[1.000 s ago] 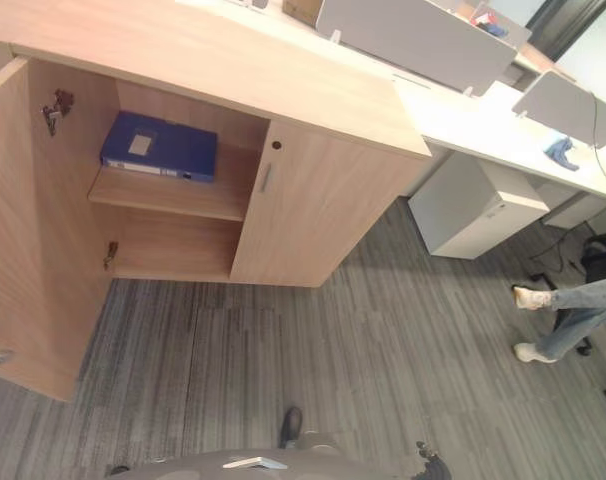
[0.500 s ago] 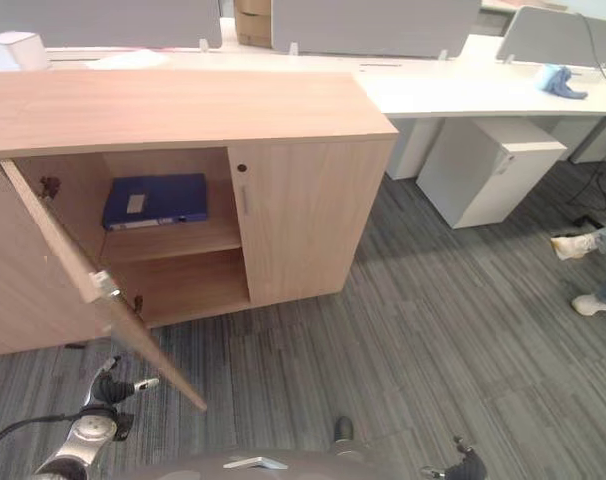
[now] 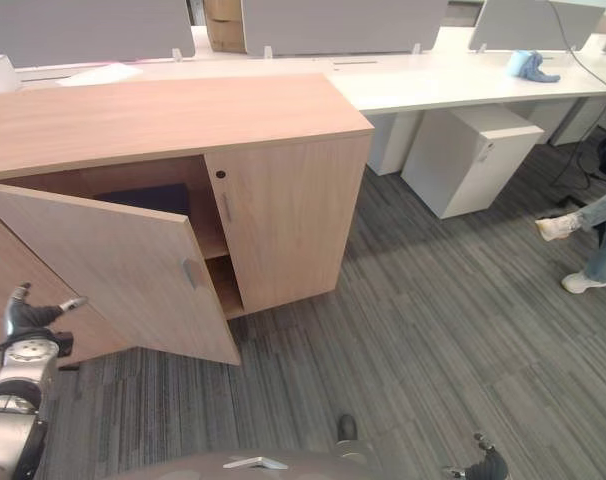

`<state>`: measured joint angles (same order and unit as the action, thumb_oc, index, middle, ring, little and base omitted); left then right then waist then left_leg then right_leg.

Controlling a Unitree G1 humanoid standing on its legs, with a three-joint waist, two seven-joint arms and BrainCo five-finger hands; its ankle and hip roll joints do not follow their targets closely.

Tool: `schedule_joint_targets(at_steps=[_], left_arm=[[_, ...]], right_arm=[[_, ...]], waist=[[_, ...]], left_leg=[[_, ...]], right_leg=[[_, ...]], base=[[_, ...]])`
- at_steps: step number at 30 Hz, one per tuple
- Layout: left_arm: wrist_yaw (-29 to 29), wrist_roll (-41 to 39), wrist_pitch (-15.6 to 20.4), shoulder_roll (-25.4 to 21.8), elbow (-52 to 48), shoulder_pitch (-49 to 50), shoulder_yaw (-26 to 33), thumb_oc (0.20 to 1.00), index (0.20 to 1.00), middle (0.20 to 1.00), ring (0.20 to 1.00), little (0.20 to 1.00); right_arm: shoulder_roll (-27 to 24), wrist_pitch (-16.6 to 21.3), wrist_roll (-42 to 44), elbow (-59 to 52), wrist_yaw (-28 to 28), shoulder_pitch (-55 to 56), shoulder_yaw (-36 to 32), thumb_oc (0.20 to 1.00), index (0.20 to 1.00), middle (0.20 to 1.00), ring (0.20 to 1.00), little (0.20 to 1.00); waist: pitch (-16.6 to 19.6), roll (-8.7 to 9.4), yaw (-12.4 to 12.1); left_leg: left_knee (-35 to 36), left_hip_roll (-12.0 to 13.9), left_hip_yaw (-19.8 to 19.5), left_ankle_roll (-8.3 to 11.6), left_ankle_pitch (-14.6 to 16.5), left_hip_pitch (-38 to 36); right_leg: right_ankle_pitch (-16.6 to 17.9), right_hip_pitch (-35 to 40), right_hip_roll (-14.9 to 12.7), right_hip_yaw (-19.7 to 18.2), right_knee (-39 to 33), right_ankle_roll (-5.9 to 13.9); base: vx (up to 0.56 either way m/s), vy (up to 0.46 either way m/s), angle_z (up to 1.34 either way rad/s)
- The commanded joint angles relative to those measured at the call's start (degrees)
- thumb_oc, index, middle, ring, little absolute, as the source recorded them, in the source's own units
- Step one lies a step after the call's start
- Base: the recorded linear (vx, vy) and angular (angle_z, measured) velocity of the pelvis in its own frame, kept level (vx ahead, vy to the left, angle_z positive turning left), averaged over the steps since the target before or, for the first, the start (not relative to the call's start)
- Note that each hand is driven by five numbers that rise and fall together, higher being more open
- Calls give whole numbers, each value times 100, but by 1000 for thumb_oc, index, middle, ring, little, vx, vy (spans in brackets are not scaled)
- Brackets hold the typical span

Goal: Put the empty folder in the office cabinet

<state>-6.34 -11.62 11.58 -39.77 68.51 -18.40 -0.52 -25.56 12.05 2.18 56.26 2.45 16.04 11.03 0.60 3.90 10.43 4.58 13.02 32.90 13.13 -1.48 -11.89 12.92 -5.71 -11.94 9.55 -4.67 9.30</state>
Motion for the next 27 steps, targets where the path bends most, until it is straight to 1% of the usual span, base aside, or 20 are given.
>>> schedule_joint_targets(at_steps=[1, 3, 5, 6, 7, 8, 10, 12, 14, 15, 16, 17, 19, 20, 21, 22, 23, 24, 25, 27], left_arm=[[-74, -150, 139, -200, -24, 19, 98, 1000, 1000, 1000, 1000, 1000], [-59, -71, 167, -5, -168, 121, -74, 1000, 1000, 1000, 1000, 1000], [-18, -65, 187, 166, -106, 239, -163, 1000, 1000, 1000, 1000, 1000], [-18, -65, 187, 166, -106, 239, -163, 1000, 1000, 1000, 1000, 1000], [17, -88, 195, 251, -76, 286, -179, 1000, 1000, 1000, 1000, 1000], [56, -119, 178, 352, -95, 364, -179, 1000, 1000, 1000, 1000, 1000], [341, -228, 150, 1115, -229, 947, -374, 1000, 1000, 1000, 1000, 1000], [340, -228, 151, 1119, -231, 951, -374, 1000, 1000, 1000, 1000, 1000], [550, -252, 67, 1387, -229, 1238, -486, 1000, 1000, 1000, 1000, 1000], [742, -245, -28, 1655, -163, 1454, -623, 1000, 1000, 1000, 1000, 1000], [773, -211, -74, 1772, -86, 1503, -659, 1000, 1000, 1000, 1000, 1000], [773, -211, -74, 1772, -86, 1503, -659, 1000, 1000, 1000, 1000, 1000], [875, -14, -131, 2068, 140, 1644, -854, 1000, 1000, 1000, 1000, 1000], [948, 228, -183, 2301, 388, 1774, -987, 1000, 1000, 1000, 1000, 1000], [988, 341, -212, 2399, 466, 1883, -1026, 1000, 1000, 1000, 1000, 1000], [988, 341, -212, 2399, 466, 1883, -1026, 1000, 1000, 1000, 1000, 1000], [1031, 403, -230, 2502, 516, 1949, -1090, 1000, 1000, 1000, 1000, 1000], [1104, 484, -251, 2627, 589, 2021, -1180, 1000, 1000, 1000, 1000, 1000], [1130, 525, -261, 2687, 610, 2052, -1251, 1000, 1000, 1000, 1000, 1000], [1171, 591, -292, 2748, 661, 2089, -1298, 1000, 1000, 1000, 1000, 1000]], right_arm=[[-261, 93, -107, -90, -196, -145, -175, 1000, 1000, 1000, 1000, 1000], [-171, 54, -54, -17, -193, -202, -164, 1000, 1000, 1000, 1000, 1000], [-85, 25, -16, 17, -163, -326, -62, 1000, 1000, 1000, 1000, 1000], [-85, 25, -16, 17, -163, -326, -62, 1000, 1000, 1000, 1000, 1000], [-45, 19, 0, 68, -148, -376, -18, 1000, 1000, 1000, 1000, 1000], [-2, 7, 2, 155, -131, -409, 22, 1000, 1000, 1000, 1000, 1000], [156, -64, 113, 427, -78, -654, 62, 1000, 1000, 1000, 1000, 1000], [152, -60, 115, 433, -77, -656, 63, 1000, 1000, 1000, 1000, 1000], [197, -114, 159, 537, -31, -851, 123, 1000, 1000, 1000, 1000, 1000], [207, -199, 33, 620, -3, -1060, 298, 1000, 1000, 1000, 1000, 1000], [210, -223, -17, 641, 2, -1148, 394, 1000, 1000, 1000, 1000, 1000], [210, -223, -17, 641, 2, -1148, 394, 1000, 1000, 1000, 1000, 1000], [274, -301, -17, 848, 58, -1401, 564, 1000, 1000, 1000, 1000, 1000], [374, -347, -56, 940, 107, -1552, 761, 1000, 1000, 1000, 1000, 1000], [437, -367, -76, 975, 142, -1590, 840, 1000, 1000, 1000, 1000, 1000], [437, -367, -76, 975, 142, -1590, 840, 1000, 1000, 1000, 1000, 1000], [490, -373, -95, 1049, 157, -1637, 913, 1000, 1000, 1000, 1000, 1000], [595, -404, -126, 1172, 178, -1671, 994, 1000, 1000, 1000, 1000, 1000], [647, -414, -131, 1239, 170, -1702, 1033, 1000, 1000, 1000, 1000, 1000], [736, -421, -150, 1353, 177, -1725, 1070, 1000, 1000, 1000, 1000, 1000]], waist=[[-124, -7, 47], [-211, -78, 122], [-234, -139, 167], [-234, -139, 167], [-221, -158, 139], [-203, -194, 89], [-160, -394, -103], [-164, -404, -92], [-174, -486, -173], [-262, -511, -328], [-319, -502, -386], [-319, -502, -386], [-445, -416, -539], [-495, -293, -674], [-477, -232, -734], [-477, -232, -734], [-472, -180, -814], [-446, -175, -885], [-437, -180, -917], [-390, -218, -938]], left_leg=[[42, -39, -839, -308, 162, 271], [42, -3, -958, -320, 86, 392], [42, 47, -970, -346, 61, 442], [42, 47, -970, -346, 61, 442], [42, 55, -975, -354, 23, 466], [42, 84, -1014, -348, -17, 482], [42, 318, -1227, -229, -367, 574], [42, 329, -1240, -222, -371, 574], [-45, 423, -1280, -178, -552, 634], [-471, 509, -1407, -140, -826, 834], [-735, 532, -1500, -116, -952, 979], [-735, 532, -1500, -116, -952, 979], [-1107, 302, -1913, -214, -855, 1215], [-1148, -156, -2272, -425, -409, 1296], [-1121, -426, -2417, -565, -167, 1329], [-1121, -426, -2417, -565, -167, 1329], [-1137, -735, -2562, -677, 30, 1389], [-1039, -1127, -2682, -847, 173, 1403], [-977, -1275, -2745, -918, 194, 1408], [-744, -1392, -2842, -1013, 200, 1273]], right_leg=[[-331, 208, -127, 395, 47, 291], [-412, 116, -131, 1, 300, 284], [-578, -18, -32, -650, 445, 272], [-578, -18, -32, -650, 445, 272], [-649, -21, 11, -814, 446, 232], [-717, -4, 48, -831, 458, 175], [-909, 227, 246, -543, 387, 2], [-910, 239, 255, -528, 381, -4], [-981, 409, 358, -401, 263, -88], [-1027, 580, 447, -289, 127, -179], [-1042, 661, 480, -247, 74, -235], [-1042, 661, 480, -247, 74, -235], [-1089, 735, 492, -218, 41, -323], [-1090, 767, 467, -242, 18, -348], [-1071, 741, 462, -270, 14, -359], [-1071, 741, 462, -270, 14, -359], [-1062, 743, 486, -280, 21, -386], [-1059, 729, 591, -283, 39, -428], [-1060, 719, 655, -272, 56, -446], [-1066, 723, 766, -266, 73, -465]], base=[[-25, -27, 19], [-59, -61, 30], [-40, -63, 25], [-25, -47, 20], [-23, -82, 3], [-26, -199, -2], [-19, -326, 11], [-8, -118, 39], [-38, -175, 21], [-83, -245, 20], [-75, -178, 20], [-54, -125, 5], [-85, -167, 9], [-76, -209, 32], [-42, -160, 23], [-5, -115, 5], [8, -114, -9], [7, -135, -7], [7, -87, -2], [2, -16, 0]])
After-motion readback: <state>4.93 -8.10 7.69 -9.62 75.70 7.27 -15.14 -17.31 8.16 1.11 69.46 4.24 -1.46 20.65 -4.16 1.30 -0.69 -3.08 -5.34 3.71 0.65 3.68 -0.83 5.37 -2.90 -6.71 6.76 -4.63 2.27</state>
